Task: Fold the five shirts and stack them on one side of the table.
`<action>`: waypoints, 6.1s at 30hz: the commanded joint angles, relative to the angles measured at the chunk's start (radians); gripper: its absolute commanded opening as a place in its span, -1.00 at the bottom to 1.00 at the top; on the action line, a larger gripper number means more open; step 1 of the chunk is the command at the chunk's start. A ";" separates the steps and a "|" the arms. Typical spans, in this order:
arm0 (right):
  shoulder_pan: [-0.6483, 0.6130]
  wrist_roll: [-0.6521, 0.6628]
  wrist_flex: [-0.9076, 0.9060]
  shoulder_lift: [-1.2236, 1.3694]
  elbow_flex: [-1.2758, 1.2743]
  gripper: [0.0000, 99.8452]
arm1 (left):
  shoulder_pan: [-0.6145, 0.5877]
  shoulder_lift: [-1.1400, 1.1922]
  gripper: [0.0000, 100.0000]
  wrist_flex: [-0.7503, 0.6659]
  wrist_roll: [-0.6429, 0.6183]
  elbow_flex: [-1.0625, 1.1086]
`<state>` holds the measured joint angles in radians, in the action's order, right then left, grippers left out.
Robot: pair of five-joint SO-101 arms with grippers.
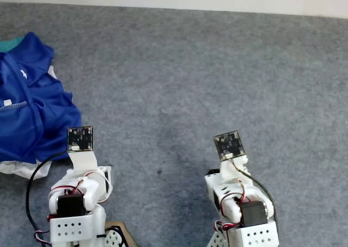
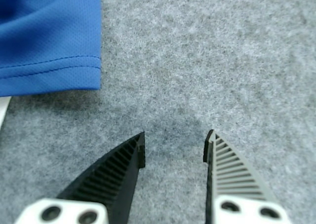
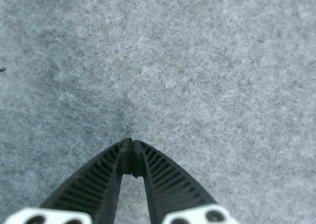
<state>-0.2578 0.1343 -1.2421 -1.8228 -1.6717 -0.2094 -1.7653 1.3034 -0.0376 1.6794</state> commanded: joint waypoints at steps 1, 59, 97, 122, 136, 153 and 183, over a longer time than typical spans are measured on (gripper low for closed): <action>-0.012 -0.009 -0.002 -0.008 -0.140 -0.98 | 0.002 0.005 -0.58 0.005 0.005 0.010; -0.012 -0.009 -0.002 -0.008 -0.140 -0.98 | 0.002 0.005 -0.58 0.005 0.005 0.010; -0.013 -0.012 -0.002 -0.008 -0.140 -0.98 | 0.002 0.005 -0.58 0.005 0.005 0.010; 0.041 -0.014 -0.001 -0.008 -0.140 -0.98 | 0.174 0.005 -0.58 0.005 0.008 0.012; 0.110 -0.009 0.001 -0.010 -0.120 -0.98 | 0.085 0.005 -0.58 0.006 0.008 0.007; 0.194 -0.006 -0.002 -0.012 -0.128 -0.98 | -0.054 0.005 -0.58 0.009 0.003 -0.013; 0.271 -0.012 -0.002 -0.012 -0.128 -0.98 | -0.058 0.005 -0.59 0.005 0.003 -0.001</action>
<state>0.0000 0.1297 -1.2421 -1.8228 -1.6717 -0.2570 -1.7653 1.3096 -0.0376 1.6778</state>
